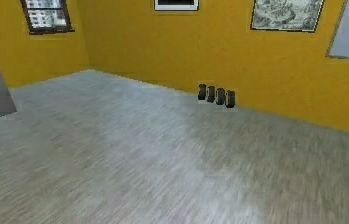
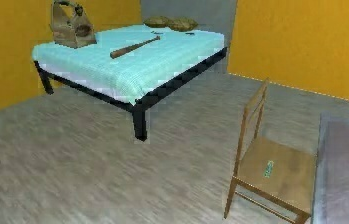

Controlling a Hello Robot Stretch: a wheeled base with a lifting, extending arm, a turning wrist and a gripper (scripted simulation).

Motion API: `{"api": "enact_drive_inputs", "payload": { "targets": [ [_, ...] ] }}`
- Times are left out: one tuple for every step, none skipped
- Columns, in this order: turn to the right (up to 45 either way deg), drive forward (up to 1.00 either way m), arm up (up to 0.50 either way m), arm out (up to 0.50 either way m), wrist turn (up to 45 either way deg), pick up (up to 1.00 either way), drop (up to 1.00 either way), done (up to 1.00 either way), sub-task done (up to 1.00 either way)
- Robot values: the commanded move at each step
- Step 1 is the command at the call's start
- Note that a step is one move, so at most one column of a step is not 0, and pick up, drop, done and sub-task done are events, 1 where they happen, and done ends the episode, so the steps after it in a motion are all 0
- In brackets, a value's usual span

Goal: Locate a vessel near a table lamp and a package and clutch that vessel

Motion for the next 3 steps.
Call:
{"api": "enact_drive_inputs", "payload": {
  "targets": [
    [0.0,0.05,0.00,0.00,0.0,0.00,0.00,0.00,0.00],
    [-45.0,0.00,0.00,0.00,0.0,0.00,0.00,0.00,0.00],
    [-39.0,0.00,0.00,0.00,0.0,0.00,0.00,0.00,0.00]
  ]
}}
